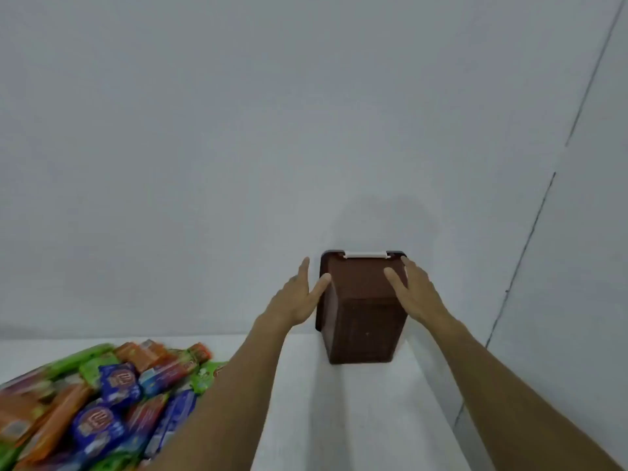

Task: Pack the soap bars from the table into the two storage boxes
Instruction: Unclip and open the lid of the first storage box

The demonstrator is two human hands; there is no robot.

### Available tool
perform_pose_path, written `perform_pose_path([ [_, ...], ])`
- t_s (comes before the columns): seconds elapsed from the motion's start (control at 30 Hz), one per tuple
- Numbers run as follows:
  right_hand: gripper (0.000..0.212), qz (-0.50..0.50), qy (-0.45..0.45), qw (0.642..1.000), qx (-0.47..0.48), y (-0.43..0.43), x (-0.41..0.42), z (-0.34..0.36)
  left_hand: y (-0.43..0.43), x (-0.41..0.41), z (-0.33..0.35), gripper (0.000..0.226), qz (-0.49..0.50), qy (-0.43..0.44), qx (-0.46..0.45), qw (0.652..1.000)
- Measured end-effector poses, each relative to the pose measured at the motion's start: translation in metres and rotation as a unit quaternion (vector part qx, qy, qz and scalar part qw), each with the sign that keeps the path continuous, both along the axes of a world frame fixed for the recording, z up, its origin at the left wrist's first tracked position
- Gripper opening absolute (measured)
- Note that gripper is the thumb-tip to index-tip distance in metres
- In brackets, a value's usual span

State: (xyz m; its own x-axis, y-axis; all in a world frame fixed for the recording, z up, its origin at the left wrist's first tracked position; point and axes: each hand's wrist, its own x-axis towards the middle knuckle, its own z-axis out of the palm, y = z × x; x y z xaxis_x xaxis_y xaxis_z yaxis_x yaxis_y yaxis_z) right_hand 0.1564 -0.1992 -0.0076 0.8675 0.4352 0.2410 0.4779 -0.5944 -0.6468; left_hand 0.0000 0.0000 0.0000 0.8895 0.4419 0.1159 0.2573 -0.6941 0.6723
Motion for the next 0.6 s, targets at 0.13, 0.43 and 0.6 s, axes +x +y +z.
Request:
perform_pose_path([
  [0.13, 0.074, 0.013, 0.09, 0.994, 0.055, -0.003, 0.007, -0.004, -0.03, 0.022, -0.008, 0.083, 0.004, 0.028, -0.103, 0.994],
  [0.43, 0.076, 0.002, 0.145, 0.98, 0.136, -0.002, 0.002, -0.016, -0.063, 0.043, -0.025, 0.092, 0.011, 0.013, -0.167, 0.986],
  [0.6, 0.073, -0.07, 0.129, 0.98, 0.135, -0.016, -0.007, -0.022, -0.065, 0.028, -0.034, 0.086, 0.096, 0.001, -0.08, 0.992],
])
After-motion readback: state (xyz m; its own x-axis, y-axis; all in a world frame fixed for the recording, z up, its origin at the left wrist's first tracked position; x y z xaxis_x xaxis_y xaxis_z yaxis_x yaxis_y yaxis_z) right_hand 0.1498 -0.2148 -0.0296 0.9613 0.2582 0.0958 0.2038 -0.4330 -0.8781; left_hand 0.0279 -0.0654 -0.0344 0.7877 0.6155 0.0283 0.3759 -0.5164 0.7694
